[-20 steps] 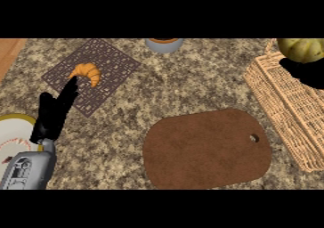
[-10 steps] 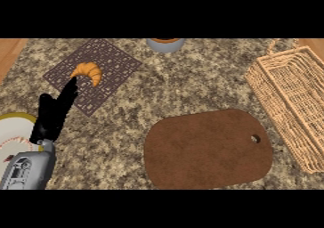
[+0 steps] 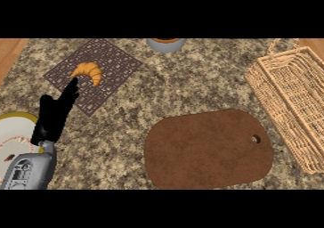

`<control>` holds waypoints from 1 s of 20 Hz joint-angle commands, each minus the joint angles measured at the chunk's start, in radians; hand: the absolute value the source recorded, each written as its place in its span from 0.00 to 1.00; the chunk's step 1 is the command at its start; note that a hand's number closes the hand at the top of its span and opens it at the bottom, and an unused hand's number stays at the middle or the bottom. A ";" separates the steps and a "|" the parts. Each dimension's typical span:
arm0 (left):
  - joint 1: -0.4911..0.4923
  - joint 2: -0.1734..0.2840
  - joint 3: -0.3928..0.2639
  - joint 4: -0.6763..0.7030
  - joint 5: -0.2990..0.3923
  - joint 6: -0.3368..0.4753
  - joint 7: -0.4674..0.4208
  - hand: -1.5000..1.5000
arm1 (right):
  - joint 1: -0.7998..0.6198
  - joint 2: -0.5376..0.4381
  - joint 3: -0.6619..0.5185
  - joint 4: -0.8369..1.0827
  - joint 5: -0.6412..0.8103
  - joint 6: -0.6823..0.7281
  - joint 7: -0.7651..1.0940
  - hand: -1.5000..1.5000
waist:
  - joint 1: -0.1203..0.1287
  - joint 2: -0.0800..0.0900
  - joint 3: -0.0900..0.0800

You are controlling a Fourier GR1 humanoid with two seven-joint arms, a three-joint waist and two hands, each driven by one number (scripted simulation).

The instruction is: Pick the squash from the cutting board and place it in the basket

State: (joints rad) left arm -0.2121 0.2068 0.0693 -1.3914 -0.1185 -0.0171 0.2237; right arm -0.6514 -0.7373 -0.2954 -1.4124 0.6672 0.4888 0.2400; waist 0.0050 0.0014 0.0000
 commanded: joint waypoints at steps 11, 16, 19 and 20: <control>0.033 -0.025 0.001 0.017 -0.025 0.016 -0.041 0.50 | 0.031 0.123 -0.058 0.340 -0.040 -0.151 -0.142 0.00 | 0.001 0.001 0.000; -0.030 -0.023 0.016 0.087 -0.023 0.009 -0.053 0.50 | 0.017 0.155 -0.086 0.413 -0.052 -0.279 -0.245 0.00 | 0.000 0.003 0.000; -0.012 -0.021 0.013 0.009 -0.021 0.013 -0.001 0.50 | 0.049 0.161 -0.143 0.316 -0.117 -0.286 -0.224 0.00 | -0.007 -0.003 0.000; -0.027 -0.006 0.020 -0.002 -0.009 -0.004 0.014 0.50 | -0.037 0.111 -0.185 0.400 -0.128 -0.300 -0.234 0.00 | 0.003 0.000 0.000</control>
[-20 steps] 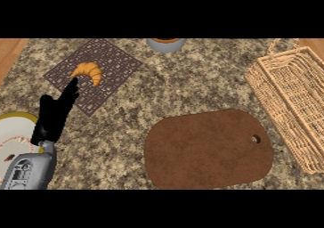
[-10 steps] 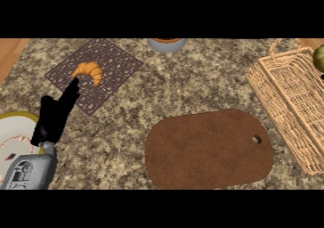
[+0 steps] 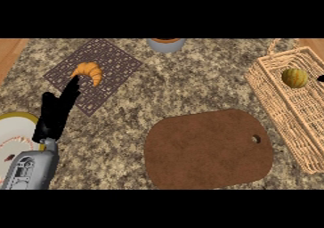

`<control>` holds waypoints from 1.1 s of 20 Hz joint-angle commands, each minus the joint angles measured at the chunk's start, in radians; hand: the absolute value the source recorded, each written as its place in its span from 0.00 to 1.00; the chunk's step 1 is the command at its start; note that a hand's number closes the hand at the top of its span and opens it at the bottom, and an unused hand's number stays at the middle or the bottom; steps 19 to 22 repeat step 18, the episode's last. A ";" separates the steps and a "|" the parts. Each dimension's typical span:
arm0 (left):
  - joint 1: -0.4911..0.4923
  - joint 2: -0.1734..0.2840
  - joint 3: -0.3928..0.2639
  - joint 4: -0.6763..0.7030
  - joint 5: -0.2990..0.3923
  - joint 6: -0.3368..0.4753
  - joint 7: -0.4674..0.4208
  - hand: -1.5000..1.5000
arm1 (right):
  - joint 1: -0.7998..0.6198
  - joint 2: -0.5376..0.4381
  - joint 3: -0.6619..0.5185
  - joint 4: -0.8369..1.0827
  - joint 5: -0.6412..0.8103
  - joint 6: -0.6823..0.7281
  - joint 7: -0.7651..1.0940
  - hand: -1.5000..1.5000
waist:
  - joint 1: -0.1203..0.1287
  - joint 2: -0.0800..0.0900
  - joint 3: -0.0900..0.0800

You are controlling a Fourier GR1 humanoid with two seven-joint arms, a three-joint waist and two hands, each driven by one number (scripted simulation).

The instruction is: Pick the squash from the cutting board and place it in the basket

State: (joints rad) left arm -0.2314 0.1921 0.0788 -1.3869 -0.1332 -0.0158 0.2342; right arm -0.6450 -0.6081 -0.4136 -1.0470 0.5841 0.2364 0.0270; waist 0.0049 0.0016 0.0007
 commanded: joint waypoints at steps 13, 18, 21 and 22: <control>0.075 -0.077 -0.064 -0.062 -0.059 0.060 -0.006 0.50 | 0.060 -0.232 -0.347 0.227 -0.206 -0.079 -0.058 0.00 | 0.002 0.000 0.000; 0.044 0.005 -0.003 -0.040 0.006 -0.033 -0.001 0.50 | 0.149 -0.383 -0.455 0.441 -0.279 0.018 -0.225 0.00 | 0.005 0.003 0.002; 0.044 0.005 -0.003 -0.040 0.006 -0.033 -0.001 0.50 | 0.149 -0.383 -0.455 0.441 -0.279 0.018 -0.225 0.00 | 0.005 0.003 0.002; 0.044 0.005 -0.003 -0.040 0.006 -0.033 -0.001 0.50 | 0.149 -0.383 -0.455 0.441 -0.279 0.018 -0.225 0.00 | 0.005 0.003 0.002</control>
